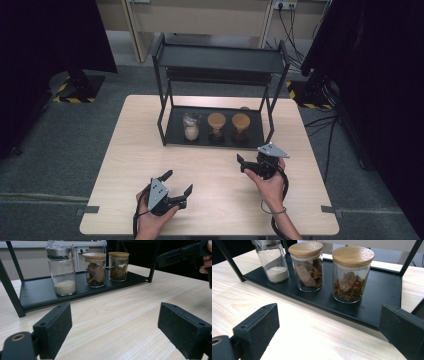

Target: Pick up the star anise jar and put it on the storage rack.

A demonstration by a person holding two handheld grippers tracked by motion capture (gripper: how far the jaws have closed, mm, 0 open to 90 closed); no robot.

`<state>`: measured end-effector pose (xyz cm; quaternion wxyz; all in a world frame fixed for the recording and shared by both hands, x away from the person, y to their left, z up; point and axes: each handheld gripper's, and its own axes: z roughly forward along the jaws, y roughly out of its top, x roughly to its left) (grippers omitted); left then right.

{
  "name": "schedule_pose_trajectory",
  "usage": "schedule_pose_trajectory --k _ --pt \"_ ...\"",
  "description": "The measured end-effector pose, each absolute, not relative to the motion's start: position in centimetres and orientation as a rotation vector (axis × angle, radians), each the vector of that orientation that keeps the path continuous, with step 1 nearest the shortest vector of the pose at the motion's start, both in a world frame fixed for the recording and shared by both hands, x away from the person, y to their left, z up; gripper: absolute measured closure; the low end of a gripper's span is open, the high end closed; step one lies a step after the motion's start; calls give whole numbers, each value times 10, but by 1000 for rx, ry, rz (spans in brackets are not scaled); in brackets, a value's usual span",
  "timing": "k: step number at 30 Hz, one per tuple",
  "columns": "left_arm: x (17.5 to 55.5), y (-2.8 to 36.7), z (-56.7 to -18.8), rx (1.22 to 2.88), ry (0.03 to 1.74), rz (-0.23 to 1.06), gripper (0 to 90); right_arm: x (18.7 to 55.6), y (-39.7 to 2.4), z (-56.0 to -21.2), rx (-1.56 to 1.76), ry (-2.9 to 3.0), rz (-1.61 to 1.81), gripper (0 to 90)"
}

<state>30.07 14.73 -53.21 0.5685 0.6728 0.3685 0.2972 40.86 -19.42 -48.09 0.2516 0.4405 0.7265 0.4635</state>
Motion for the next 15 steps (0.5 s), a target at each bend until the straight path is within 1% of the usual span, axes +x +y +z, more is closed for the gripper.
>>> schedule_pose_trajectory --k 15 --pt "301 147 -532 1581 866 698 119 392 -201 -482 1183 1975 1274 40"
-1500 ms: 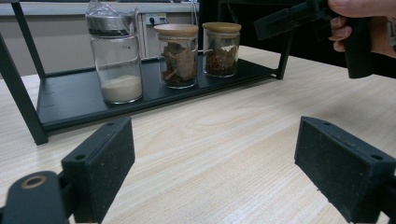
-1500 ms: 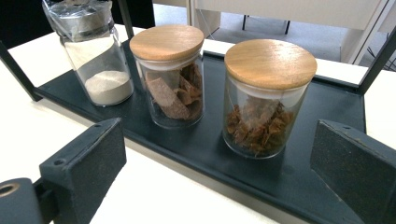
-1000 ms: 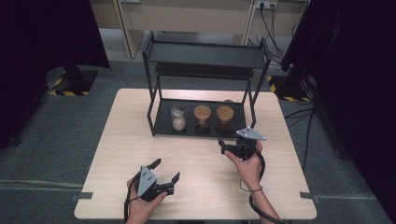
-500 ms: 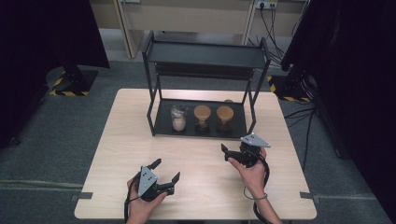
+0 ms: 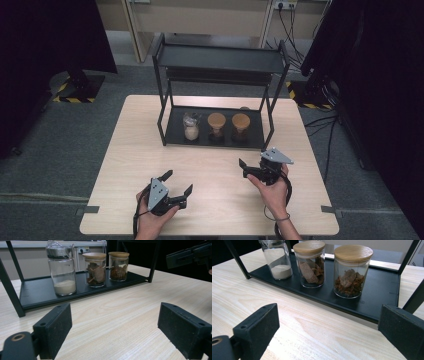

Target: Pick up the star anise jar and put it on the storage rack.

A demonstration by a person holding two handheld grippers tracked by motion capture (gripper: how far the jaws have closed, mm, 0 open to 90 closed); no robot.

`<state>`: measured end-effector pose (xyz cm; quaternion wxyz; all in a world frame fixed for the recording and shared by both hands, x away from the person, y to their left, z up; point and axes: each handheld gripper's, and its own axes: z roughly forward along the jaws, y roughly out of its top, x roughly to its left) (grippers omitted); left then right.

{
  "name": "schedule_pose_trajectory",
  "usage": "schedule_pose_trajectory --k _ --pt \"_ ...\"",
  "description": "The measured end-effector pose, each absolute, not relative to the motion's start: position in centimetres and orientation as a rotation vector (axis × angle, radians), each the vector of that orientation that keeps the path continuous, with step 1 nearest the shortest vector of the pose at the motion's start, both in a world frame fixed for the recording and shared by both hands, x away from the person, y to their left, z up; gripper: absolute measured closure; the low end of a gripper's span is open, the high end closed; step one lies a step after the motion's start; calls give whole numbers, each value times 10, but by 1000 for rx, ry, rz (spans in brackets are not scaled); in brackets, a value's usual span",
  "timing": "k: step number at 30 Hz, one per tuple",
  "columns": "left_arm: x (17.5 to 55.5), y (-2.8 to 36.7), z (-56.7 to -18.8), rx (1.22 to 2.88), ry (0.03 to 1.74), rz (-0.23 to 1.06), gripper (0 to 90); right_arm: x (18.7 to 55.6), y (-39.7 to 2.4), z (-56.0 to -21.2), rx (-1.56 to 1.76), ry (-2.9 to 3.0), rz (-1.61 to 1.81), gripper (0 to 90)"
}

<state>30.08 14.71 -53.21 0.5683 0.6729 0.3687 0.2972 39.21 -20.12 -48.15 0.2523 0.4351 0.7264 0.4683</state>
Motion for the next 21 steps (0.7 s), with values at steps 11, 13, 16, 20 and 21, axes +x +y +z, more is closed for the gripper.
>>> schedule_pose_trajectory --k 11,13,16,20,21 --pt "301 147 -532 1581 868 697 119 381 -208 -482 1177 1972 1281 40" --pt "301 147 -532 1580 868 698 118 379 -209 -483 1176 1972 1280 40" --pt "301 147 -532 1580 867 698 119 376 -210 -484 1177 1973 1281 40" --pt "301 147 -532 1580 868 698 119 373 -212 -485 1178 1971 1282 39" --pt "301 147 -532 1580 869 697 118 373 -212 -485 1179 1969 1283 40"
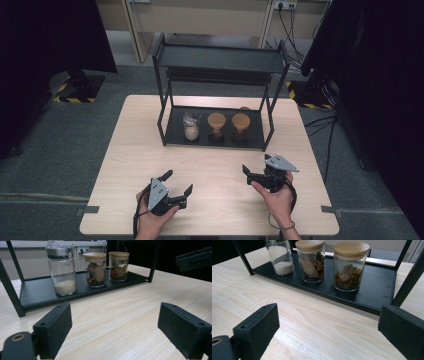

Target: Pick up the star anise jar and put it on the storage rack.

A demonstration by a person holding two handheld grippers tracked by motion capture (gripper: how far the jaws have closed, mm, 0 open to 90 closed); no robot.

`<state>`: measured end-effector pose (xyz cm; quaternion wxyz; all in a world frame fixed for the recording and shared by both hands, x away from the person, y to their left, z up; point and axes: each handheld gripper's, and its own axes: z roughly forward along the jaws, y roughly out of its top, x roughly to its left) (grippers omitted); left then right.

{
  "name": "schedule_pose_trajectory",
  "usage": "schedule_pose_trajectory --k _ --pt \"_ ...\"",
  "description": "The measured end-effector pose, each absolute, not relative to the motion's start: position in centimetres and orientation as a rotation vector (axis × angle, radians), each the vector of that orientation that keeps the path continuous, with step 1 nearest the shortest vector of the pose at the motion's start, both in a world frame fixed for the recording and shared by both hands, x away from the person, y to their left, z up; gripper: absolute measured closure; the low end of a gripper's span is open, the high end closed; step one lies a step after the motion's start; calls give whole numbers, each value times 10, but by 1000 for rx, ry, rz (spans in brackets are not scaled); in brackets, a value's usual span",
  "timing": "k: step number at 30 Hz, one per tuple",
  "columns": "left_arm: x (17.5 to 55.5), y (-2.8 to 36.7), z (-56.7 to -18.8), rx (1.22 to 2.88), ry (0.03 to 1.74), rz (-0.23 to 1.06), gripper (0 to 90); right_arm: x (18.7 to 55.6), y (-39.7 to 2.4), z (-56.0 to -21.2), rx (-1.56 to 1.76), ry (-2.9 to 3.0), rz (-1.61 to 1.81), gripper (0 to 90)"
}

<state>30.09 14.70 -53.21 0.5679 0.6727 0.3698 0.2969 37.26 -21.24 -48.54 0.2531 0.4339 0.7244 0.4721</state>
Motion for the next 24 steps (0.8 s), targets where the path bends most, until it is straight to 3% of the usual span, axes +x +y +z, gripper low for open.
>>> schedule_pose_trajectory --k 24 --pt "301 146 -532 1578 871 696 119 355 -230 -490 1200 1944 1280 40"
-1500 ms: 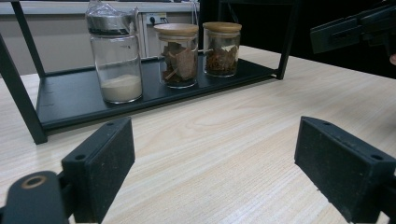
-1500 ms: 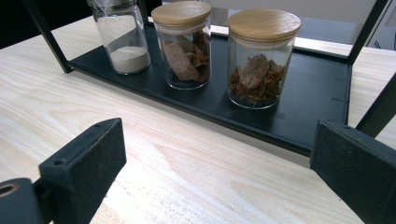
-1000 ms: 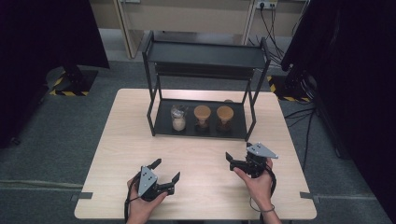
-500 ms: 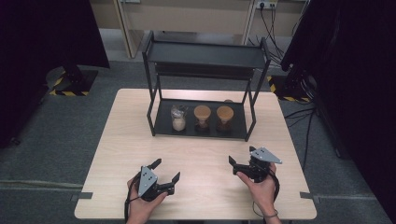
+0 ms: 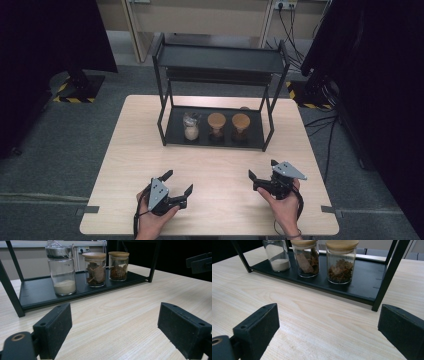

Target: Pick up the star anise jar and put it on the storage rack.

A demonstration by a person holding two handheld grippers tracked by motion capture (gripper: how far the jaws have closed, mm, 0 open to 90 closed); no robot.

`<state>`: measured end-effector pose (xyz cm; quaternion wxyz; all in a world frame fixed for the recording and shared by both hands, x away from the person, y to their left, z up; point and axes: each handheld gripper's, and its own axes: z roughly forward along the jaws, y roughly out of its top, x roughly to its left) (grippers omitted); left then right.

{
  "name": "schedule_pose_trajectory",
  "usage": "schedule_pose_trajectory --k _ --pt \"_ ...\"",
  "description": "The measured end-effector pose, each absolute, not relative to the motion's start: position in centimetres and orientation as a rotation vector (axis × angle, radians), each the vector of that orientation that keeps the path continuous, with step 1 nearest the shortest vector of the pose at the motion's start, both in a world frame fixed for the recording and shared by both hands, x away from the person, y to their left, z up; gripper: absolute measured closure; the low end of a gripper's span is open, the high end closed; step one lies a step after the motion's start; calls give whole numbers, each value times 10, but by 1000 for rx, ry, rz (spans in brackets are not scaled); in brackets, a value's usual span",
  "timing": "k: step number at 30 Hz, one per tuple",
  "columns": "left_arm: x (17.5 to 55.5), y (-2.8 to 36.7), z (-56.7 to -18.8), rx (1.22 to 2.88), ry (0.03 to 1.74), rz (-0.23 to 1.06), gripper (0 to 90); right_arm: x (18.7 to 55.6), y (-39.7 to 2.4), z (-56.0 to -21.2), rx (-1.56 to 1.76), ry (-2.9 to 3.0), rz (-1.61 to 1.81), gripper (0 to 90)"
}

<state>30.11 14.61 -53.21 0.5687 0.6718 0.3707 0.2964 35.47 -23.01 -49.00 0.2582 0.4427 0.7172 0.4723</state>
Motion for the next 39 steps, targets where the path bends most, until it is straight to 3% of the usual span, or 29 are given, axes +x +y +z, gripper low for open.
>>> schedule_pose_trajectory --k 39 --pt "302 146 -532 1574 880 693 119 325 -271 -500 1269 1870 1266 40"
